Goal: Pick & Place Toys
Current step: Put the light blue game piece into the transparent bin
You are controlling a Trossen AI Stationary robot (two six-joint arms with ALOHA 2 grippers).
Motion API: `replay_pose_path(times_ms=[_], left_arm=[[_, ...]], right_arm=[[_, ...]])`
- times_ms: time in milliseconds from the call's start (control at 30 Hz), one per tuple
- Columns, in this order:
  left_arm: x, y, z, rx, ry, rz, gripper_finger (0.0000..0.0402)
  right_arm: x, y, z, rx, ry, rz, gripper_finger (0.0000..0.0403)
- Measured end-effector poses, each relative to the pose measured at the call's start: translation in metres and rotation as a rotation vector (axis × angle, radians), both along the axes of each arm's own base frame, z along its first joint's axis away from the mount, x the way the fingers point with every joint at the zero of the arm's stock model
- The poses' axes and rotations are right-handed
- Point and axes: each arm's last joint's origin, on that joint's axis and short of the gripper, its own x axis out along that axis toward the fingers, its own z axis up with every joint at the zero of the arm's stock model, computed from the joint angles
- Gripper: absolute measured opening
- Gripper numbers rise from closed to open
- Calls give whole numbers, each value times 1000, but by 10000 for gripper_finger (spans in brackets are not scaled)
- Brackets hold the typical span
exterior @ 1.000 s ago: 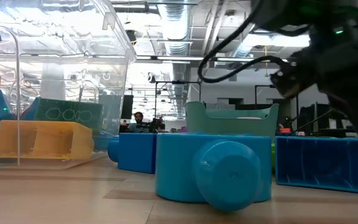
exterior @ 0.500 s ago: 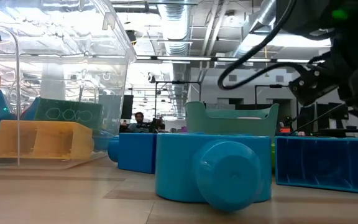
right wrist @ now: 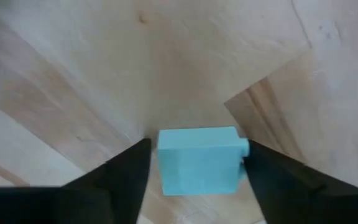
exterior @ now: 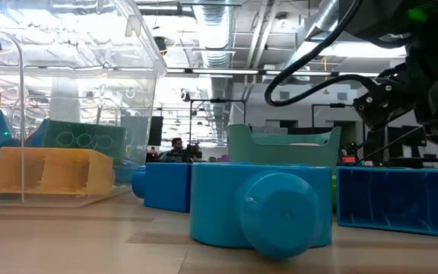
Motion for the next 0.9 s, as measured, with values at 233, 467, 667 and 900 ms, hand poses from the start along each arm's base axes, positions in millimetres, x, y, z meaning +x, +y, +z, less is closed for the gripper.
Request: replay_pose_path(times_ms=[233, 467, 667, 900], left_arm=[[0, 0, 0, 0, 1, 0, 182], [0, 0, -1, -26, 5, -18, 182], [0, 0, -1, -28, 8, -19, 182], [4, 2, -9, -63, 99, 53, 182]], right_arm=[[-1, -1, 0, -23, 1, -5, 181], [-1, -12, 9, -95, -43, 0, 181], [1, -30, 45, -95, -207, -55, 190], [4, -66, 111, -105, -634, -174, 184]])
